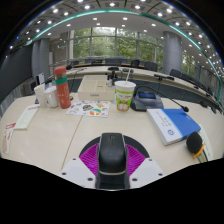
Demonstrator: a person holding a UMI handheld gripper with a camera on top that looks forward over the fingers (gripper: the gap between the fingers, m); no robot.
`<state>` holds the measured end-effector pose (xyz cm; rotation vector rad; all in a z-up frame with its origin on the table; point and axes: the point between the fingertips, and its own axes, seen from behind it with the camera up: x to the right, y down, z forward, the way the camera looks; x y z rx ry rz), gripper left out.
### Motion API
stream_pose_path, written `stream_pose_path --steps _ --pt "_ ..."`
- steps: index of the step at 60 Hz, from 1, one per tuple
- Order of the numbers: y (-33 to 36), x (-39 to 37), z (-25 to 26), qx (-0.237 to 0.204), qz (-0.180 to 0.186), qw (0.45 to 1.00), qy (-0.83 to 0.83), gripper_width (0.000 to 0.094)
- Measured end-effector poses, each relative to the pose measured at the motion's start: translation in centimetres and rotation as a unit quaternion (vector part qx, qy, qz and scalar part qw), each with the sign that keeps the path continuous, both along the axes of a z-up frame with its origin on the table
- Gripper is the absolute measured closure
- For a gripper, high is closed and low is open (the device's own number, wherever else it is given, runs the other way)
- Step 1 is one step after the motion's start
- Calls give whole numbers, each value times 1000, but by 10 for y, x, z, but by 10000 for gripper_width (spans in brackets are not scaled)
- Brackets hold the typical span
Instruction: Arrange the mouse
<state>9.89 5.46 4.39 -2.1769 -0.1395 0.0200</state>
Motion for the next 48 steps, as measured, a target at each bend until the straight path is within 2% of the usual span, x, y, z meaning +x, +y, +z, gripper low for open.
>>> stream_pose_path --steps 10,12,20,22,25,26,28,32,48 --pt "2 15 -54 -47 -4 999 -3 604" --pt "4 15 -52 -35 -2 999 5 597" --pt "1 15 -54 -56 3 998 0 451" --pt "0 17 -54 -59 0 998 1 359" --pt "-4 16 -50 -63 -3 998 6 104" --pt "-6 16 -49 -64 -5 998 8 62" --pt "-10 18 -44 -66 -10 998 9 111" --pt "-19 23 -28 -59 -22 998 4 66" --pt "-107 17 73 -34 -63 997 7 82"
